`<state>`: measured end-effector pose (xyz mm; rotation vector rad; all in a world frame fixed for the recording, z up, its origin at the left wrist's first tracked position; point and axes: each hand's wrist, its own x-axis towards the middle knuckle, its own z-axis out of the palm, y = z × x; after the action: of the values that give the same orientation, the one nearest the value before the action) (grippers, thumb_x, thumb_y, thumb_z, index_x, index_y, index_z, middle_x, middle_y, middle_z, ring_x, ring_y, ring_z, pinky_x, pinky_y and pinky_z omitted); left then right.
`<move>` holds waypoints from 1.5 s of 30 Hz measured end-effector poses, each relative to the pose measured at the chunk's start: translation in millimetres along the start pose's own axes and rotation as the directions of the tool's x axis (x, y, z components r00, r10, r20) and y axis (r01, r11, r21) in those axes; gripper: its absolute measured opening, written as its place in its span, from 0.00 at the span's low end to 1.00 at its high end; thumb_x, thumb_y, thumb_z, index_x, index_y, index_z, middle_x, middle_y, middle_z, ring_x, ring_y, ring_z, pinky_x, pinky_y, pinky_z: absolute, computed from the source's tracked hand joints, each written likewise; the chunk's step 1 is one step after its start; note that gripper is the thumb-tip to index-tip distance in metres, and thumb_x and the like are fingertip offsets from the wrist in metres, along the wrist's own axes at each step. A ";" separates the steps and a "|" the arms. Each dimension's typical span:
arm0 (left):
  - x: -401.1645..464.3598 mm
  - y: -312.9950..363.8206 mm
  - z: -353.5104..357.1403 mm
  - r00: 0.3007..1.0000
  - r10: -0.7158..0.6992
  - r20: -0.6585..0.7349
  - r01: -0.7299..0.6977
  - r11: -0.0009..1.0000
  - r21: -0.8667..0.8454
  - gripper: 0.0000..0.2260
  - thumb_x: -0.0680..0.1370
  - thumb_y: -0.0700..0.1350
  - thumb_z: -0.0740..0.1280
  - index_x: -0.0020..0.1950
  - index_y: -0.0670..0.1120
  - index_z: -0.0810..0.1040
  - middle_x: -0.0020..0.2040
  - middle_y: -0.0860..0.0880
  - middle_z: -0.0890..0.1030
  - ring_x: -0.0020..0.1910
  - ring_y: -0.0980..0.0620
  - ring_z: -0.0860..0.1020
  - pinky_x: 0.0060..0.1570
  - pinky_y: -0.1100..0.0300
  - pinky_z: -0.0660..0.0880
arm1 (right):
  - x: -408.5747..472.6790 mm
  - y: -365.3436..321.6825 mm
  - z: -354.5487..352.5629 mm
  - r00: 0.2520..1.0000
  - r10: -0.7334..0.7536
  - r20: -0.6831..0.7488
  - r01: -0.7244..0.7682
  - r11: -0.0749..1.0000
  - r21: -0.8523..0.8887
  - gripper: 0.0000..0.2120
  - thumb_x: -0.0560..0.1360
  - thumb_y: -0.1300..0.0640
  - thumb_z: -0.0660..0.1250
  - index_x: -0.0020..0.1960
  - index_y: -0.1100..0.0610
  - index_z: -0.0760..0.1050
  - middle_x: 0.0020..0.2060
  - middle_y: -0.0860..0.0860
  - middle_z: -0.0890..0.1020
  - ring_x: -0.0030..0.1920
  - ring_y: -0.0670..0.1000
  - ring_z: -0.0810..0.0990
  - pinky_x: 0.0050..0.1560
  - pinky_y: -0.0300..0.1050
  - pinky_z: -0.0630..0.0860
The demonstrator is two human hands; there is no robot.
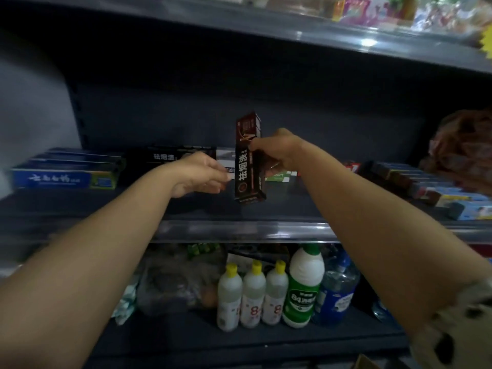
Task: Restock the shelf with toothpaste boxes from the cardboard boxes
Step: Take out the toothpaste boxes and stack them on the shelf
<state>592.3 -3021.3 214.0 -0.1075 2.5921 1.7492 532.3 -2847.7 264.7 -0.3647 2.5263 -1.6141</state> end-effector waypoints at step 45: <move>26.2 -30.3 -103.2 0.930 0.083 -0.358 0.027 0.956 0.294 0.10 0.79 0.37 0.64 0.58 0.42 0.81 0.51 0.43 0.81 0.52 0.48 0.78 0.60 0.54 0.75 | 70.2 -0.3 5.7 0.918 -0.269 0.291 0.397 0.644 -0.654 0.30 0.74 0.56 0.71 0.73 0.57 0.64 0.67 0.54 0.72 0.64 0.54 0.73 0.62 0.45 0.69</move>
<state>571.1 -3129.6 223.4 -0.4343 3.0988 1.4414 466.0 -2871.5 264.5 -1.0515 2.9546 -0.5275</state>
